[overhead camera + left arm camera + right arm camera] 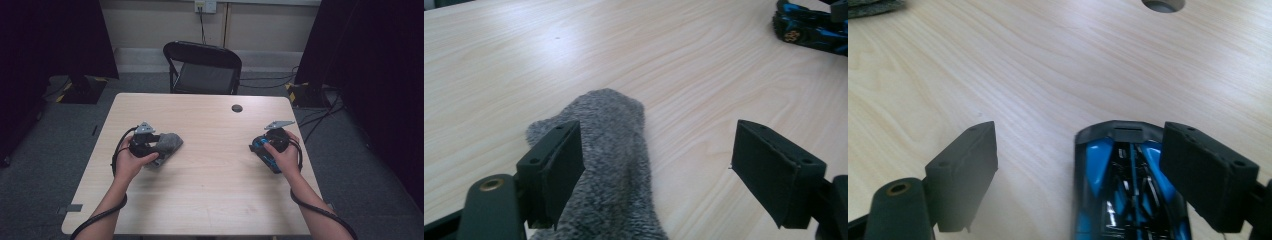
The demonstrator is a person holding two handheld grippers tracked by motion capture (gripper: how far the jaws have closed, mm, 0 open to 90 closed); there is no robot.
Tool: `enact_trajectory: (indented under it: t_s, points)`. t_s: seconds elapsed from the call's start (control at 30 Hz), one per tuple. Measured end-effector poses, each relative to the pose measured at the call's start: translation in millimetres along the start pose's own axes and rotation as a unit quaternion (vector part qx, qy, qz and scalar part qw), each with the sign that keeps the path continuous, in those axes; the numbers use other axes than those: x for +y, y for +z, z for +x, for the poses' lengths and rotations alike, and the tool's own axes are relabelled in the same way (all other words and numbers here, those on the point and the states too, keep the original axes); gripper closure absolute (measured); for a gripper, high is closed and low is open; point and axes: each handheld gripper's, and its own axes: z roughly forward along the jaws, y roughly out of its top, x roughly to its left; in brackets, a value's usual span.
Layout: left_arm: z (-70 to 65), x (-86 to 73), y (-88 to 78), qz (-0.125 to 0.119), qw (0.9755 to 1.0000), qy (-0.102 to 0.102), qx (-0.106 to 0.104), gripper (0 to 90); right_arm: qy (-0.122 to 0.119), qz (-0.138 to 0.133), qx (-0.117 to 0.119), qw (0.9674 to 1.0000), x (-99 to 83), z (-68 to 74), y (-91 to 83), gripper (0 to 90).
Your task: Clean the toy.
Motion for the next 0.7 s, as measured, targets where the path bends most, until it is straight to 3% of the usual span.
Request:
enact_trajectory:
  t_s: [0.27,0.7]
  points:
    - [-15.5,3.0,1.3,-0.003,0.9993,-0.009,-0.036,17.2,-0.019,-0.002,0.023,0.9996,3.3,17.9,-1.2,15.4]
    - [-45.5,3.1,12.3,0.004,0.9973,0.022,-0.07,16.8,-0.04,-0.005,0.053,0.9978,3.1,40.9,3.4,15.4]
